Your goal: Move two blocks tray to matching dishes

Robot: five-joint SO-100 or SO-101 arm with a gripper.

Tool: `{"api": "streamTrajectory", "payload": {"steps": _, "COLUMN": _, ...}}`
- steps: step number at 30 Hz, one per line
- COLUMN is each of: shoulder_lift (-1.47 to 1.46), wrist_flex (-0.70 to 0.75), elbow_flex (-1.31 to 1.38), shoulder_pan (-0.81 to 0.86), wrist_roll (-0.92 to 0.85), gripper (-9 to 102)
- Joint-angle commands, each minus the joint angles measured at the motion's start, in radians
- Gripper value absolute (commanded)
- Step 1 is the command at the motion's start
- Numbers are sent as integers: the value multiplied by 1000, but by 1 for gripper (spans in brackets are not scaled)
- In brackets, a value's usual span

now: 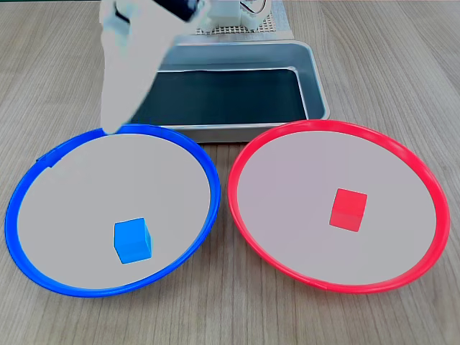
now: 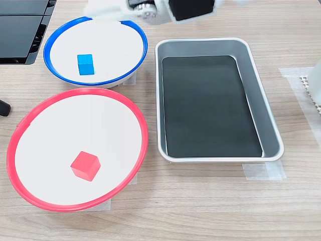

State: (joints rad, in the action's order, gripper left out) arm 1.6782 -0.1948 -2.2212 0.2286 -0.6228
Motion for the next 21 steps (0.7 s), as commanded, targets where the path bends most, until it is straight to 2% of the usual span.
{"api": "streamTrajectory", "payload": {"steps": 1, "shoulder_lift": 169, "wrist_flex": -219, "elbow_flex": -126, "shoulder_pan": -20, "wrist_roll": 460, "gripper": 0}}
{"api": "streamTrajectory", "payload": {"steps": 4, "shoulder_lift": 330, "wrist_flex": -238, "elbow_flex": -273, "shoulder_pan": -61, "wrist_roll": 753, "gripper": 0}}
{"api": "streamTrajectory", "payload": {"steps": 7, "shoulder_lift": 560, "wrist_flex": -117, "elbow_flex": -465, "shoulder_pan": -115, "wrist_roll": 782, "gripper": 0}}
{"api": "streamTrajectory", "payload": {"steps": 8, "shoulder_lift": 643, "wrist_flex": -54, "elbow_flex": -528, "shoulder_pan": -126, "wrist_roll": 756, "gripper": 0}}
{"api": "streamTrajectory", "payload": {"steps": 9, "shoulder_lift": 813, "wrist_flex": 89, "elbow_flex": -643, "shoulder_pan": -135, "wrist_roll": 703, "gripper": 0}}
{"api": "streamTrajectory", "payload": {"steps": 11, "shoulder_lift": 1000, "wrist_flex": 225, "elbow_flex": -756, "shoulder_pan": -130, "wrist_roll": 658, "gripper": 0}}
{"api": "streamTrajectory", "payload": {"steps": 14, "shoulder_lift": 1224, "wrist_flex": 554, "elbow_flex": -801, "shoulder_pan": -117, "wrist_roll": 624, "gripper": 0}}
{"api": "streamTrajectory", "payload": {"steps": 21, "shoulder_lift": 1486, "wrist_flex": 986, "elbow_flex": -801, "shoulder_pan": -130, "wrist_roll": 643, "gripper": 0}}
